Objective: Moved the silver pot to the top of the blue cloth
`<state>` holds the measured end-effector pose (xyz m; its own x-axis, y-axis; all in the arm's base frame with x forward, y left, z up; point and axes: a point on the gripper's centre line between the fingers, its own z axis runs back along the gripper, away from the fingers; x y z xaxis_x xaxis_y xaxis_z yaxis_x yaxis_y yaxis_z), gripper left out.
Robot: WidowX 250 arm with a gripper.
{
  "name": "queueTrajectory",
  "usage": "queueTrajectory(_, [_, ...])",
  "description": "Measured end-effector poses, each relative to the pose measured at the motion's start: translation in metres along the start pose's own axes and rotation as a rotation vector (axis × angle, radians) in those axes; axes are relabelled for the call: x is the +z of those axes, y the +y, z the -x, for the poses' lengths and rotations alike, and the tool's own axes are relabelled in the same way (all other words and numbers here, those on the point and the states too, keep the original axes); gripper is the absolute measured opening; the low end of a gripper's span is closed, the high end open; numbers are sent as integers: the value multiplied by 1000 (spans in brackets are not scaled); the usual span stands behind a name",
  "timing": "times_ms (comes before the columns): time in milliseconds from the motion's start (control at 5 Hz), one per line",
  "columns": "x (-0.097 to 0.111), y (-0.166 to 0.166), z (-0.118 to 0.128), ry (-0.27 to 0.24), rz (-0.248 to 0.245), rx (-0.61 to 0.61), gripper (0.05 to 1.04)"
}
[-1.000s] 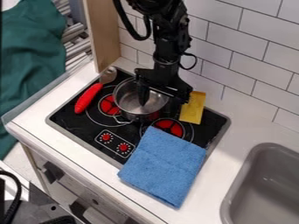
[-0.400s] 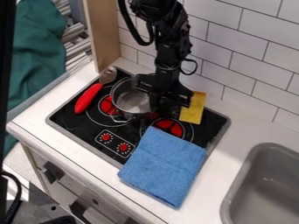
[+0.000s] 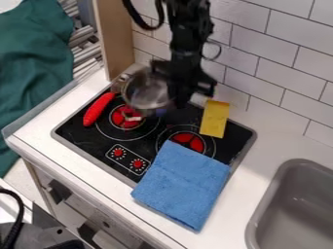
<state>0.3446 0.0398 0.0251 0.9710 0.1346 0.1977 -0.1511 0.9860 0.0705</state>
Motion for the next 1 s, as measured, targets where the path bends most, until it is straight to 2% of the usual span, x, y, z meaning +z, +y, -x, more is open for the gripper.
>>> queueTrajectory(200, [41, -9, 11, -67, -6, -12, 55])
queueTrajectory(400, [59, -18, 49, -36, -15, -18, 55])
queueTrajectory(600, [63, -31, 89, -13, -8, -34, 55])
queueTrajectory(800, [60, -48, 110, 6, -6, -68, 55])
queueTrajectory(1000, [46, -76, 122, 39, -9, -151, 55])
